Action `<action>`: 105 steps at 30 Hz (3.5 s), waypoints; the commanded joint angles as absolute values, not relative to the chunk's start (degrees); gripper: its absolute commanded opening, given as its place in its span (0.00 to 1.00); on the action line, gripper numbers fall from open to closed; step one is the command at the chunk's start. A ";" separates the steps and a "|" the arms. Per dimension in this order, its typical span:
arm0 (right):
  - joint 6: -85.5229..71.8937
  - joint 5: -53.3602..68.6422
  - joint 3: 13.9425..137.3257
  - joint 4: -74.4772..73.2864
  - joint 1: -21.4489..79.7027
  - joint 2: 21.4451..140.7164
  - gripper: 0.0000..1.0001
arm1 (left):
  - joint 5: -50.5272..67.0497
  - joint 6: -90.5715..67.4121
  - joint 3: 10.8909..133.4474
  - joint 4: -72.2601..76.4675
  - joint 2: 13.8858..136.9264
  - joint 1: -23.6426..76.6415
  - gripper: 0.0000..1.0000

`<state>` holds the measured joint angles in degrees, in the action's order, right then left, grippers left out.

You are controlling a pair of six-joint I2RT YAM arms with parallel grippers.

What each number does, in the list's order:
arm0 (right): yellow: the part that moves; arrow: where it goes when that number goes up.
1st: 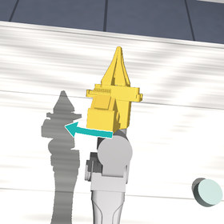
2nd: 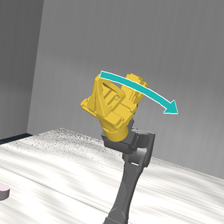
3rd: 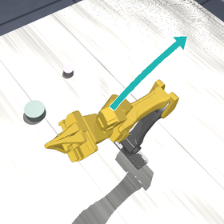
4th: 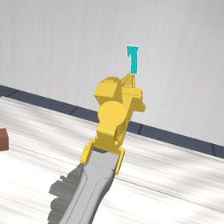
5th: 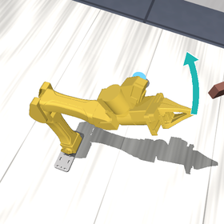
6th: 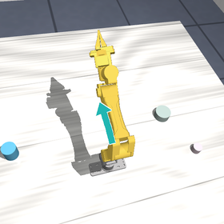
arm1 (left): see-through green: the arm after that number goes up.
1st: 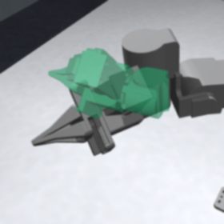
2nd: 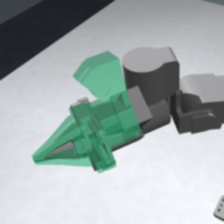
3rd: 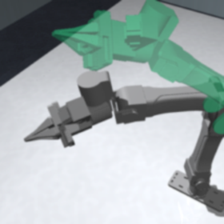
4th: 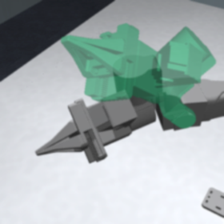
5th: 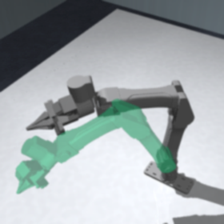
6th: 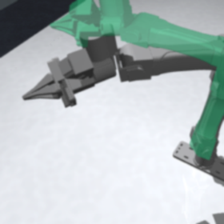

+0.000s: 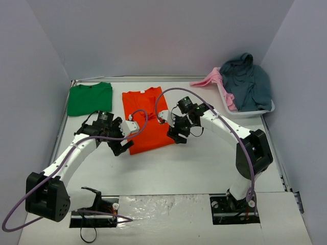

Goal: Fold and stack the t-shirts
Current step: Fold the folded rectangular tshirt in 1/3 of the way, then grab one side of the 2/3 rectangular tshirt with both arms

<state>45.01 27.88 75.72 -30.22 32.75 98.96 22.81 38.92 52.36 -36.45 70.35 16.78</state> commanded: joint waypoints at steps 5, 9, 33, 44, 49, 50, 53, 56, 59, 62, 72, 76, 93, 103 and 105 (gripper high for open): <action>49.74 24.53 70.32 -29.89 35.86 95.97 0.64 | 23.82 37.53 51.07 -34.28 68.65 15.38 0.94; 50.71 23.82 68.38 -26.90 36.21 96.85 0.64 | 20.31 37.36 49.66 -31.30 67.94 15.82 0.98; 51.15 23.38 71.10 -19.42 36.21 110.30 0.54 | 21.18 36.91 47.11 -29.44 68.38 13.97 0.94; 49.04 19.43 69.62 -18.19 35.95 111.89 0.01 | 23.20 37.53 47.90 -31.55 68.47 13.97 0.95; 48.08 18.81 67.50 -20.65 36.30 108.64 0.00 | 24.08 38.84 47.99 -32.78 68.20 13.97 0.94; 47.21 18.81 67.06 -21.18 36.30 108.11 0.00 | 24.52 39.02 48.08 -33.48 68.12 14.06 0.94; 46.06 19.86 66.62 -23.55 36.47 106.18 0.00 | 27.24 39.72 49.48 -37.50 70.04 14.24 0.94; 44.92 21.35 66.62 -27.23 36.65 104.16 0.00 | 26.20 40.60 50.63 -39.64 73.39 15.90 0.94; 43.51 23.46 66.88 -30.13 36.82 102.57 0.00 | 23.39 41.48 47.12 -36.75 71.38 18.80 0.94; 42.02 25.83 66.89 -31.20 36.91 101.43 0.00 | 23.47 41.57 45.53 -36.03 69.61 20.47 0.94; 39.99 35.24 71.28 -35.68 37.00 106.61 0.00 | 23.82 43.50 43.07 -32.79 70.13 26.63 0.94; 40.25 36.65 72.95 -37.53 37.00 109.42 0.00 | 24.17 43.07 41.49 -30.42 71.01 28.82 0.94; 41.57 38.32 75.41 -41.48 37.00 113.03 0.00 | 13.89 39.73 35.68 -15.91 74.18 31.11 0.94; 41.66 37.44 75.06 -41.66 37.00 112.50 0.00 | 15.12 39.20 39.55 -18.10 81.64 31.20 0.35; 41.66 37.27 74.88 -41.66 37.00 112.41 0.00 | 15.82 39.55 40.42 -19.50 82.18 31.11 0.15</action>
<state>40.95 36.88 74.17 -38.04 36.49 112.40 16.23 39.29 39.62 -16.49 80.42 31.11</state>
